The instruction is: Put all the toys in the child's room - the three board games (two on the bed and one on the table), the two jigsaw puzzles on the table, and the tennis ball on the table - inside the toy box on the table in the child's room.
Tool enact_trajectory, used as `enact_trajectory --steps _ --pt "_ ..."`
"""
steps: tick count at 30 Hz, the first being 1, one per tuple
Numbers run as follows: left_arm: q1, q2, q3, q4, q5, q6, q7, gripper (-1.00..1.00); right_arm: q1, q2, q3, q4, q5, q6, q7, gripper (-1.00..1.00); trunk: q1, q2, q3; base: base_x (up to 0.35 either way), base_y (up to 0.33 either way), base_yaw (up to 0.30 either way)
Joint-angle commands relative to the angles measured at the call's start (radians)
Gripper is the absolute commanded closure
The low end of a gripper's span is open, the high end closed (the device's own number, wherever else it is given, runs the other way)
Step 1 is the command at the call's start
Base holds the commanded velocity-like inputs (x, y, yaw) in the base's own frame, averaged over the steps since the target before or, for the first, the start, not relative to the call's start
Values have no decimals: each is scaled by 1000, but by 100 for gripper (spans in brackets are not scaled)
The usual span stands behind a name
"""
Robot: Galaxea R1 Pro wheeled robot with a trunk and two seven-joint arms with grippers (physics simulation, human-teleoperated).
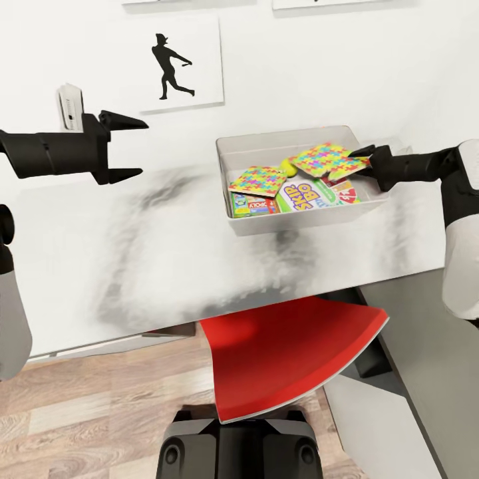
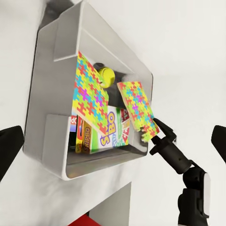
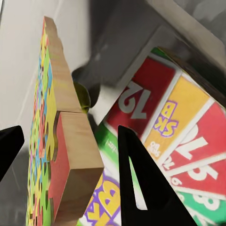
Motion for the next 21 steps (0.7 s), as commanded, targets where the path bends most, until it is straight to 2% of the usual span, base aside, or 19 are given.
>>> enact_trajectory --steps 1,8,21 --pt "-2 -1 0 0 8 2 9 -100 1 2 -2 -1 -10 4 -12 100 1 -2 -1 0 0 0" --pt "-3 -12 0 0 8 2 9 -100 5 19 0 -3 -11 9 -14 100 1 -2 -1 0 0 0" --pt "-6 -17 1 0 8 2 9 -100 3 87 2 -3 -10 3 -18 100 1 -2 -1 0 0 0"
